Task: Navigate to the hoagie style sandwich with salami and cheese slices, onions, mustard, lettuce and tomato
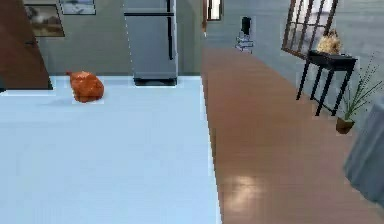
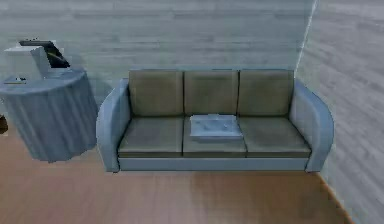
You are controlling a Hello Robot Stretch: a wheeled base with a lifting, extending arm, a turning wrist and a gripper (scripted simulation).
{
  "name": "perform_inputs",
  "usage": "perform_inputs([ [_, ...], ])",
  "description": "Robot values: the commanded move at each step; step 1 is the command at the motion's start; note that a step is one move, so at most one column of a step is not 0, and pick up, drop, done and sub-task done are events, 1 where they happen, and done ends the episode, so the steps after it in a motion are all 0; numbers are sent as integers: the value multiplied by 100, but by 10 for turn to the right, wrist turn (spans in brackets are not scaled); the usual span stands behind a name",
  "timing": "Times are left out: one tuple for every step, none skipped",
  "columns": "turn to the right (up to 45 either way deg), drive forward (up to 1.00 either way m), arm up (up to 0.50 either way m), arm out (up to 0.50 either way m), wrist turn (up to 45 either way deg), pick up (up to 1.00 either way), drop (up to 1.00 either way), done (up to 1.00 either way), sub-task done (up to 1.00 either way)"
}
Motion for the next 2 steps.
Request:
perform_inputs([
  [-450,0,0,0,0,0,0,0,0],
  [-450,0,0,0,0,0,0,0,0],
])
